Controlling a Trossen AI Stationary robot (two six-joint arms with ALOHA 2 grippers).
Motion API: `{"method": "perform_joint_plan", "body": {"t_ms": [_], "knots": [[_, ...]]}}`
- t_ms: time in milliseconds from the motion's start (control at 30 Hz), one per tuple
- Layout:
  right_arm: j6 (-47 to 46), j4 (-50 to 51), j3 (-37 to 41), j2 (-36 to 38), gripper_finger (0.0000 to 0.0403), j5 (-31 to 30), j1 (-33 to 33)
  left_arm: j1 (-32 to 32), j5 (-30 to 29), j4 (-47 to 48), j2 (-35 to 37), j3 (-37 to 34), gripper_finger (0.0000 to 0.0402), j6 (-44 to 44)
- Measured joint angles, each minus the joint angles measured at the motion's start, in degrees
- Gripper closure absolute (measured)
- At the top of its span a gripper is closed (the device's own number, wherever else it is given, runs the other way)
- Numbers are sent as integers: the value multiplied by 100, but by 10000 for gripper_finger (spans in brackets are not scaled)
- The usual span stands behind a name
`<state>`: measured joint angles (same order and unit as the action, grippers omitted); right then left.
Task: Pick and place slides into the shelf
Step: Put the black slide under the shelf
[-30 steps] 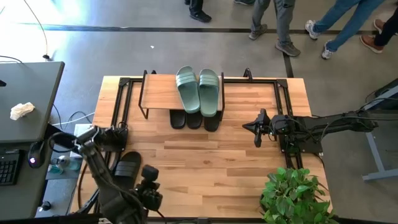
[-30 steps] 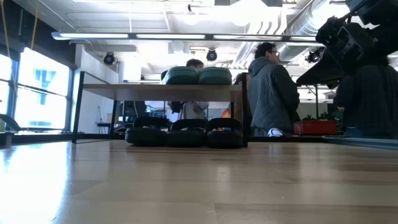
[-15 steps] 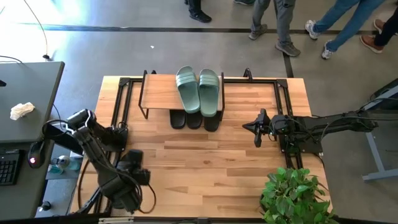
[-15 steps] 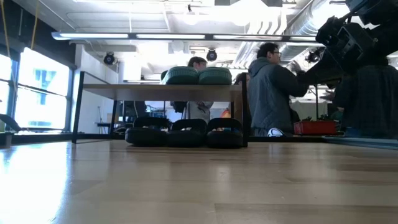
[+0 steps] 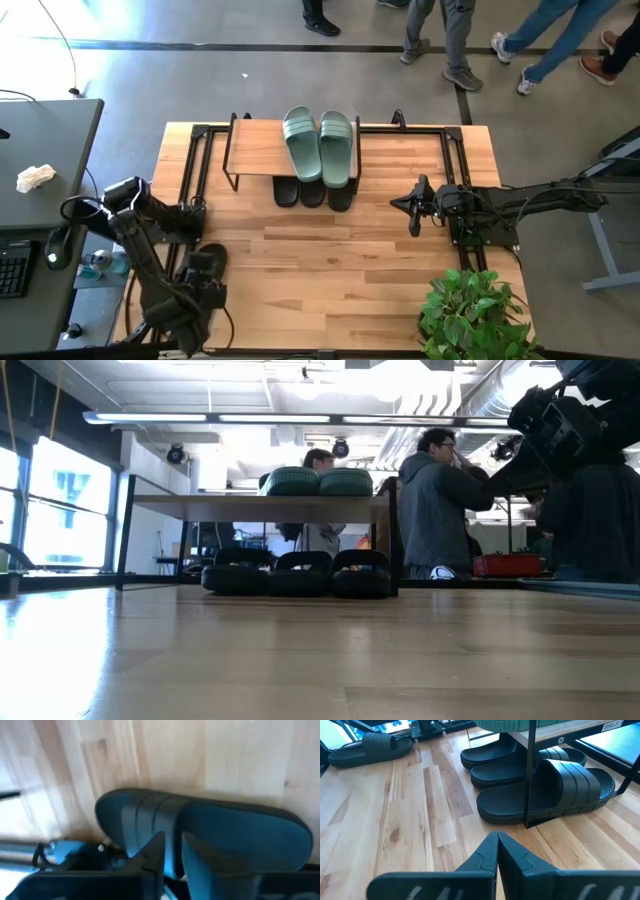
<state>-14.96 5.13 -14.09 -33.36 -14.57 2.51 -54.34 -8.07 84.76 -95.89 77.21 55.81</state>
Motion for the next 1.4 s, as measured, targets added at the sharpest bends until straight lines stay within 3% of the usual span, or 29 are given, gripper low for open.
{"method": "perform_joint_plan", "body": {"t_ms": [333,533,1067,1233,1400], "knots": [[0,0,0,0,403,0,-1,-119,2,54,-366,-2,195,-402],[0,1,0,0,403,0,-1,-119,142,140,-711,-2,149,-667],[0,2,-2,0,403,0,0,-119,164,446,-1611,-2,178,-696],[0,2,-2,0,403,0,-1,-119,185,529,-1836,-4,198,-585],[0,2,-2,0,403,0,0,-119,-174,526,-1986,-4,240,-540]]}}
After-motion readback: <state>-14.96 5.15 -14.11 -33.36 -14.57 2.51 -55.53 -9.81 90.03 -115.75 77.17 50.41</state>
